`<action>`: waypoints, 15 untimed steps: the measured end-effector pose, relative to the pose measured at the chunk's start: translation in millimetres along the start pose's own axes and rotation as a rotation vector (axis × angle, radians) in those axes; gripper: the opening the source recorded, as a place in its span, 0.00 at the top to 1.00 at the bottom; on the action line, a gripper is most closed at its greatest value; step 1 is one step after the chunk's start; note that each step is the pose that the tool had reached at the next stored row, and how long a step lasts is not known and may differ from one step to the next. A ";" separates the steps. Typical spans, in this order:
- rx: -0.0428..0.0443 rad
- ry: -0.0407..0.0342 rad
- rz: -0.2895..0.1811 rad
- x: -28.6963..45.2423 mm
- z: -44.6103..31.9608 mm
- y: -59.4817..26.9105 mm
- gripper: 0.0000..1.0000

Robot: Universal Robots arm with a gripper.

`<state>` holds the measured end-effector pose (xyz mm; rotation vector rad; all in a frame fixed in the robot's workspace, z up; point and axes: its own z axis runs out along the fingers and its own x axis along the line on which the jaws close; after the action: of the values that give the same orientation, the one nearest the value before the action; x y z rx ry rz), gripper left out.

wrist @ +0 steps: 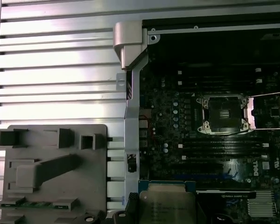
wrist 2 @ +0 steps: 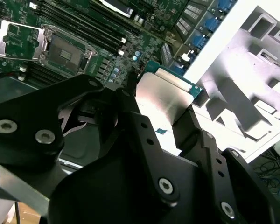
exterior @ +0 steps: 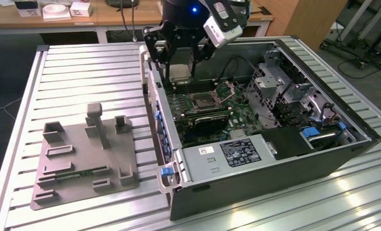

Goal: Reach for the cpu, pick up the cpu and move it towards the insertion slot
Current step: 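Pick up the cpu and move it towards the insertion slot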

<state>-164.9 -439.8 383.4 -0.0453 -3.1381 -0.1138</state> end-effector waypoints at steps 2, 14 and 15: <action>0.0001 0.0000 0.000 -2.4 0.0 0.6 0.45; 0.0000 0.0000 0.000 -16.5 0.3 4.0 0.45; 0.0000 0.0000 0.000 -17.6 0.3 4.3 0.45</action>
<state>-147.1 -436.1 383.4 -0.0453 -3.1381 -0.1138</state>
